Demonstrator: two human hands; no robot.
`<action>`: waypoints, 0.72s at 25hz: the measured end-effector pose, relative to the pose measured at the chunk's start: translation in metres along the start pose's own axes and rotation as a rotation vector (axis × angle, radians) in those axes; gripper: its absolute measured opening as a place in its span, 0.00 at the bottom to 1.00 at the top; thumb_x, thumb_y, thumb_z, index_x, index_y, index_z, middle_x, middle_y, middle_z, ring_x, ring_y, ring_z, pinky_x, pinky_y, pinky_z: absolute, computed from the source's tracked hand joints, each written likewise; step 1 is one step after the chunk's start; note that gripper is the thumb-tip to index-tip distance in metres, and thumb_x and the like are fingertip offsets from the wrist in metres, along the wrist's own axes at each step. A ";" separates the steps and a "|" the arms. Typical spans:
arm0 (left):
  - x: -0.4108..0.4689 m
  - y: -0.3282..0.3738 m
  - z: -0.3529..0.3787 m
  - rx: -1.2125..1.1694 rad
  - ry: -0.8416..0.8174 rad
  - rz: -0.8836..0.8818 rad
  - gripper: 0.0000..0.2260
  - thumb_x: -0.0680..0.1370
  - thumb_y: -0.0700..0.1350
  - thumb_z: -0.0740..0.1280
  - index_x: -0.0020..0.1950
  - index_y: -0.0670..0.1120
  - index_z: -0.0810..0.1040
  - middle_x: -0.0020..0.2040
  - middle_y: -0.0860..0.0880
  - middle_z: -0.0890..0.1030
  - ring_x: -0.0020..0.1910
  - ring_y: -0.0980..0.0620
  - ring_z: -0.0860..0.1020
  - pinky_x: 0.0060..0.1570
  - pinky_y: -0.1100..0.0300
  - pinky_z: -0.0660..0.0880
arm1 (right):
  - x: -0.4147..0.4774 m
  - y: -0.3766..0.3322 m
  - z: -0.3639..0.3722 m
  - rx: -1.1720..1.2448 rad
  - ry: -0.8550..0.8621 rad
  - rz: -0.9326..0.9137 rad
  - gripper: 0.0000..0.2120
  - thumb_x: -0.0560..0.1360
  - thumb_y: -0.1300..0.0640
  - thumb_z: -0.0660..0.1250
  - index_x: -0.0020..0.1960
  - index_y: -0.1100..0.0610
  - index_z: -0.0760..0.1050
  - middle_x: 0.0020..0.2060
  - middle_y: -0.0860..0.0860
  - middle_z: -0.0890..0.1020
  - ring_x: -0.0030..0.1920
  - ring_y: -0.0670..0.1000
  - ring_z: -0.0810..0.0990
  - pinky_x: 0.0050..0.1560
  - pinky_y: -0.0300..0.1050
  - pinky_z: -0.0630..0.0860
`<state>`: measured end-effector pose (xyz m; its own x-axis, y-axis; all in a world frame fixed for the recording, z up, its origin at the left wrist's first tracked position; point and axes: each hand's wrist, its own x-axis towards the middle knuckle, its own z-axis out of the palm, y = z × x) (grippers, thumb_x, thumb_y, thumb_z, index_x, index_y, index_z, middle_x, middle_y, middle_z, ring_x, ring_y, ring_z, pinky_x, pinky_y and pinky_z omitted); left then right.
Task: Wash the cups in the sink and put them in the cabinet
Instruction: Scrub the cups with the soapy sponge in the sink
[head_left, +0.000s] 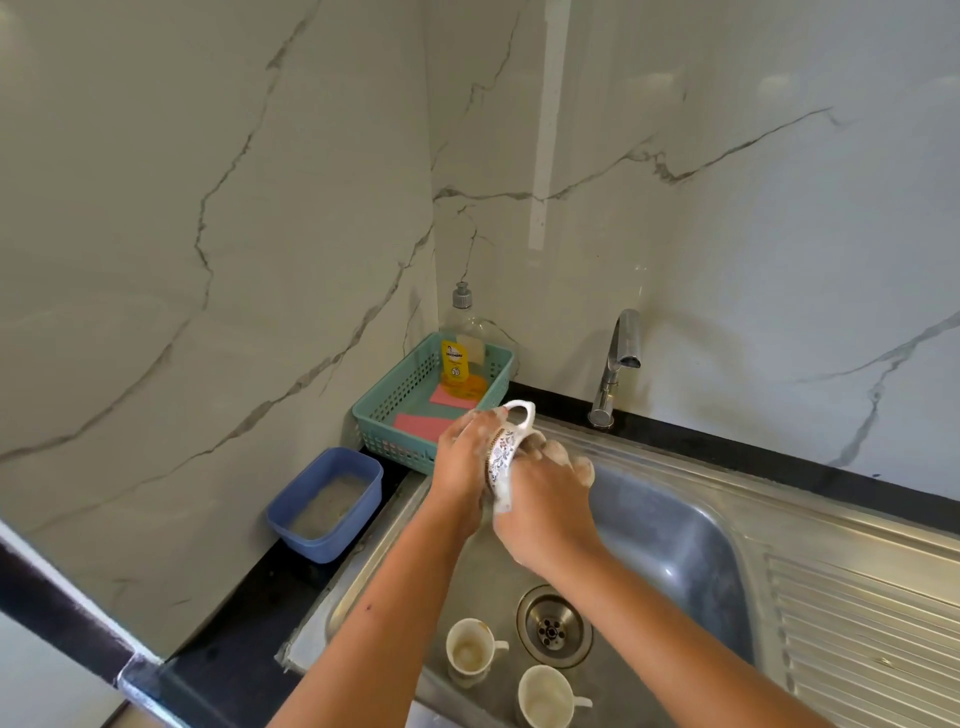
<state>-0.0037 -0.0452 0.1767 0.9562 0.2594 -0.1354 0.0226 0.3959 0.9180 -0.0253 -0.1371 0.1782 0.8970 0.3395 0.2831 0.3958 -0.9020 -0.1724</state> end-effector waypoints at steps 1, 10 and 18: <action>0.001 -0.003 0.000 -0.080 0.024 -0.025 0.08 0.74 0.45 0.68 0.41 0.41 0.74 0.33 0.43 0.76 0.31 0.47 0.75 0.35 0.59 0.73 | 0.007 0.002 -0.002 0.184 -0.095 0.116 0.18 0.70 0.59 0.65 0.60 0.53 0.73 0.53 0.51 0.75 0.55 0.56 0.73 0.53 0.51 0.68; 0.008 -0.011 0.002 -0.141 0.188 -0.166 0.12 0.79 0.48 0.60 0.39 0.46 0.74 0.32 0.47 0.73 0.29 0.50 0.71 0.31 0.58 0.67 | 0.010 0.025 0.037 0.261 0.395 -0.388 0.08 0.74 0.54 0.60 0.46 0.56 0.76 0.37 0.51 0.81 0.39 0.53 0.81 0.45 0.48 0.76; -0.004 0.005 0.003 -0.102 0.249 -0.421 0.09 0.78 0.43 0.62 0.40 0.44 0.77 0.25 0.47 0.77 0.22 0.51 0.75 0.24 0.64 0.70 | 0.016 0.047 0.021 0.019 0.144 -0.503 0.10 0.78 0.56 0.58 0.48 0.56 0.77 0.42 0.50 0.80 0.46 0.54 0.79 0.49 0.49 0.69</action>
<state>-0.0071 -0.0470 0.1827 0.7712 0.2563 -0.5827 0.3509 0.5927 0.7250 0.0113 -0.1682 0.1544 0.5598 0.6880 0.4619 0.7752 -0.6318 0.0015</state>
